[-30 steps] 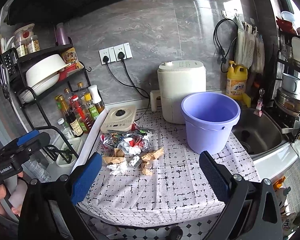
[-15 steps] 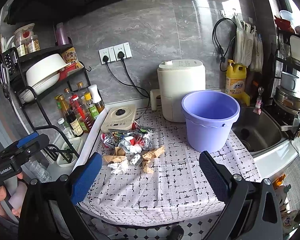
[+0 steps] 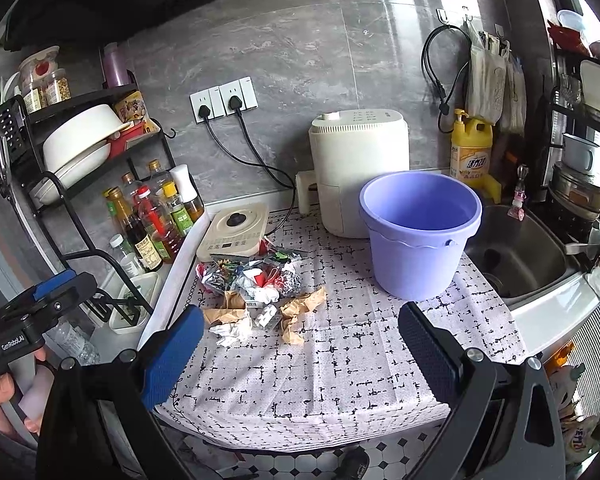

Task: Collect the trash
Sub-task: 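Move both tools down toward the crumpled brown paper in the trash pile, then close the left tool on one brown paper while the right tool grasps another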

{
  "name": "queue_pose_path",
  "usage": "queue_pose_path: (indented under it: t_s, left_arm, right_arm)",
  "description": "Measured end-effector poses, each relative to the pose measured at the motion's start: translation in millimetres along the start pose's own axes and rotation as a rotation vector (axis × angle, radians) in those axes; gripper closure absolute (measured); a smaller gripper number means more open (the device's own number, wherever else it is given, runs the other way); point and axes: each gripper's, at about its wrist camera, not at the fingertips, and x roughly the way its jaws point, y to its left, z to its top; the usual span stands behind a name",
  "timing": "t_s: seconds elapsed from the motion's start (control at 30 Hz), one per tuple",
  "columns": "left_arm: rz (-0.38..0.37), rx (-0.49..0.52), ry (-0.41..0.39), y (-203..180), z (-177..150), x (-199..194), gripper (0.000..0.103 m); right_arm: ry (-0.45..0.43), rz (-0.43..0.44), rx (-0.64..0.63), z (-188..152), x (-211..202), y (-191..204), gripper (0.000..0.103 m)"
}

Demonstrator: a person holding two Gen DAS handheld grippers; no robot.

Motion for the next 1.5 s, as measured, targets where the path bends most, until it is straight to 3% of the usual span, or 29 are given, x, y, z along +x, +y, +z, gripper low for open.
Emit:
queue_pose_path:
  t_s: [0.37, 0.53, 1.1, 1.33, 1.4, 1.47, 1.5]
  left_arm:
    - [0.034, -0.038, 0.071, 16, -4, 51, 0.006]
    - [0.058, -0.047, 0.134, 25, -13, 83, 0.007]
    - [0.089, -0.090, 0.322, 46, -55, 188, 0.027]
    - [0.096, -0.100, 0.375, 55, -60, 216, 0.039]
    - [0.083, -0.116, 0.394, 58, -62, 224, 0.048]
    - [0.072, -0.130, 0.425, 60, -65, 231, 0.070]
    - [0.066, -0.124, 0.434, 59, -66, 233, 0.076]
  right_arm:
    - [0.058, -0.007, -0.009, 3, 44, -21, 0.008]
    - [0.113, 0.032, -0.028, -1, 81, -26, 0.012]
    - [0.347, 0.219, -0.052, -25, 197, -29, 0.030]
    - [0.433, 0.269, -0.090, -35, 235, -13, 0.039]
    - [0.447, 0.275, -0.096, -37, 243, -10, 0.040]
    - [0.463, 0.280, -0.100, -40, 251, -8, 0.043]
    - [0.473, 0.285, -0.100, -42, 254, -7, 0.048]
